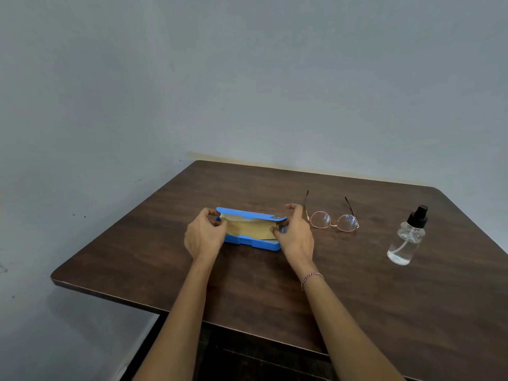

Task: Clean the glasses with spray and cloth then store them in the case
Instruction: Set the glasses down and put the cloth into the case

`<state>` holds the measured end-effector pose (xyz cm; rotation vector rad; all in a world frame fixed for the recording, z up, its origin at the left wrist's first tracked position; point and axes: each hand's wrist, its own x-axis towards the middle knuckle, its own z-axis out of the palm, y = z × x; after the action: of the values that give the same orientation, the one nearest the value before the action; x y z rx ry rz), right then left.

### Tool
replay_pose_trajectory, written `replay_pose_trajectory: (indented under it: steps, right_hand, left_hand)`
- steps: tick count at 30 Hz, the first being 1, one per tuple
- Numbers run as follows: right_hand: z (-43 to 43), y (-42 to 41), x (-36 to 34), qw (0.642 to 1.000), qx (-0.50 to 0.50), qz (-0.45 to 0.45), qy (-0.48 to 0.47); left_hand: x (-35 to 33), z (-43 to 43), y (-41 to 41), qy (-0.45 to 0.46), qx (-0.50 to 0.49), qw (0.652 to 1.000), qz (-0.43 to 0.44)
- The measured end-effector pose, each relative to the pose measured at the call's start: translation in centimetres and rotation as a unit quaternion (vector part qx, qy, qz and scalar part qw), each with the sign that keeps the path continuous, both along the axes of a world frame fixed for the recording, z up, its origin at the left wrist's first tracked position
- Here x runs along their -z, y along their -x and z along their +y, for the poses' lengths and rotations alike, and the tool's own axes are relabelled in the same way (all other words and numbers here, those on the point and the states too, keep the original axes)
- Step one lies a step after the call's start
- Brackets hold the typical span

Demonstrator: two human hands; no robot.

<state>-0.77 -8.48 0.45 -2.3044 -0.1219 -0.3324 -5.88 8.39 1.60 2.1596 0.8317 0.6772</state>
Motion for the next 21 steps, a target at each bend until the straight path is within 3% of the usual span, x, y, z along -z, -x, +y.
replay_pose_trajectory:
  steps: [12,21]
  right_hand:
    - [-0.2,0.2,0.1,1.0,-0.012,-0.009,0.026]
    - [-0.4,0.5,-0.1,0.998,-0.02,-0.033,0.053]
  left_hand:
    - [0.9,-0.4,-0.3,-0.179,0.005,0.984,0.009]
    - [-0.2,-0.9,-1.2,-0.236,0.036,0.961,0.141]
